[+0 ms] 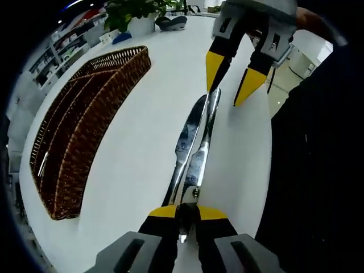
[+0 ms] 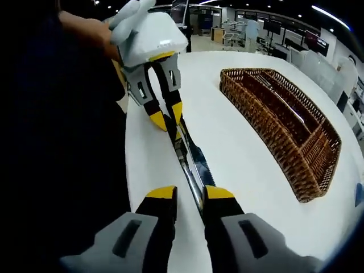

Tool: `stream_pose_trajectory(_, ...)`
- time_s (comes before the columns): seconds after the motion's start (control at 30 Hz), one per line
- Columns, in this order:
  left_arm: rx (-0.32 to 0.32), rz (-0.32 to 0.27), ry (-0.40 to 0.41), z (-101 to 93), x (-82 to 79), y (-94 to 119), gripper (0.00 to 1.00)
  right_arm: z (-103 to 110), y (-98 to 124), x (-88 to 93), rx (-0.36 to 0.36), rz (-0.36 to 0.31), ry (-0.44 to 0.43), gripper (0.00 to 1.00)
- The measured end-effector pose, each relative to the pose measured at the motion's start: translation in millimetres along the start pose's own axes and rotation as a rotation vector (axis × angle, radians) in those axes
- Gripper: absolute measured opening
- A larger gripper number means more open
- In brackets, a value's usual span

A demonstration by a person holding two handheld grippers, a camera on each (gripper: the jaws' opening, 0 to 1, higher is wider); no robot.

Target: Arrange the knives, forks, and spoons in their matching storage slots by inserting each utensil handle-first until every utensil is classified and aligned in the correct compartment

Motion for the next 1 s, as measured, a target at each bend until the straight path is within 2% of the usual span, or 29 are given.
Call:
stream_pose_trajectory(0.2,-0.002,0.007,0.001,-0.6,0.4,2.5,0.1,-1.8,-11.1,-1.8,-0.023,-0.037,0.059,0.12)
stream_pose_trajectory(0.57,-0.003,-0.025,-0.01,-6.0,-3.7,7.3,0.1,-13.5,-34.9,-2.6,-0.116,-0.013,0.163,0.13)
stream_pose_trajectory(0.77,-0.012,-0.038,-0.008,-8.0,-4.4,10.5,0.1,-19.0,-41.7,-2.7,-0.15,-0.015,0.141,0.1)
stream_pose_trajectory(1.0,-0.03,-0.056,-0.007,-10.8,-6.1,15.4,0.1,-19.4,-43.6,-3.2,-0.17,-0.018,0.191,0.08)
Point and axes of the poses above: the point that each gripper's makers call its tool centre point, and the gripper's own axes: y roughly backward along the fingers, z roughly to its left, x roughly out of its underside, the point moved 10 cm from there along y, roughly backward along the fingers, and after that the axes turned 14 degrees about y, right-handed, at the moved point
